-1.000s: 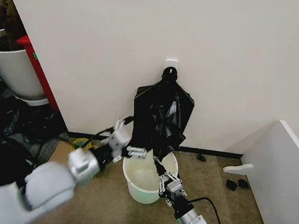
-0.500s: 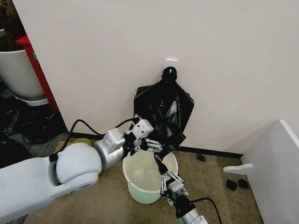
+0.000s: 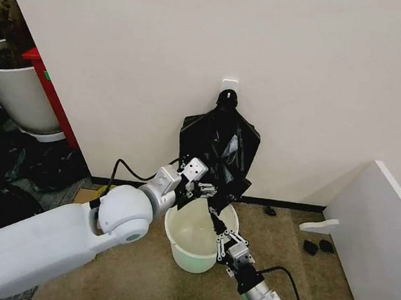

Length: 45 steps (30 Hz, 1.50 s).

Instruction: Place the garbage bag over the trash bin.

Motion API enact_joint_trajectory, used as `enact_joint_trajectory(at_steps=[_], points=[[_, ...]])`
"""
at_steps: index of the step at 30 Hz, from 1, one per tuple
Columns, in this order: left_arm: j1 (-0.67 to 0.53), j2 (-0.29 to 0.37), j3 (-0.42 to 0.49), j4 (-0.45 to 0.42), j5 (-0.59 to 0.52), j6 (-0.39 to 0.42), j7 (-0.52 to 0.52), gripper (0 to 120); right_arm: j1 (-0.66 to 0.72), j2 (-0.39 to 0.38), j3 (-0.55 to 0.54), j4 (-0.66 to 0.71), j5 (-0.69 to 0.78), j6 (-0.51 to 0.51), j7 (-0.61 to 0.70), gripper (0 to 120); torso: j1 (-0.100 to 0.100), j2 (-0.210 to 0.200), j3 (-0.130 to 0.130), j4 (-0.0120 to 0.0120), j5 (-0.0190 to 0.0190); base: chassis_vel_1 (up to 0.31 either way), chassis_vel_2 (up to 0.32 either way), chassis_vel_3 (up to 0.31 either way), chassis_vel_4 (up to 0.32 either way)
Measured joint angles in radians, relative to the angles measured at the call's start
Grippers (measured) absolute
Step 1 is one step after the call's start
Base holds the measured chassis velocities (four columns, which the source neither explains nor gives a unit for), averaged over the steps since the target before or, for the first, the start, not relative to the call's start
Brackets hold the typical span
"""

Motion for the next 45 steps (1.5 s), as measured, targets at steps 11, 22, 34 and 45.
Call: enact_joint_trajectory(at_steps=[11,22,34,45], points=[[0.036,-0.023,-0.028,0.037,-0.011,-0.038,-0.020,14,-0.012,-0.002,0.001,0.015,0.007,-0.001,0.000,0,0.000,0.000,0.000,0.0000,0.0001,0.000,0.000,0.000,0.000],[0.173,-0.030,-0.173,0.052,-0.011,-0.260,0.014,0,-0.063,-0.026,0.015,0.118,0.031,-0.076,0.047,15,0.000,0.000,0.000,0.0000,0.0000,0.000,0.000,0.000,0.000],[0.259,-0.019,-0.238,0.050,0.032,-0.293,0.044,0,-0.085,-0.109,0.054,0.313,0.197,-0.251,0.136,57,0.000,0.000,0.000,0.0000,0.0000,0.000,0.000,0.000,0.000],[0.233,-0.027,-0.200,0.062,0.036,-0.294,0.048,0,0.221,-0.189,-0.008,0.193,0.382,-0.510,0.198,96,0.000,0.000,0.000,0.0001,0.0002,0.000,0.000,0.000,0.000]])
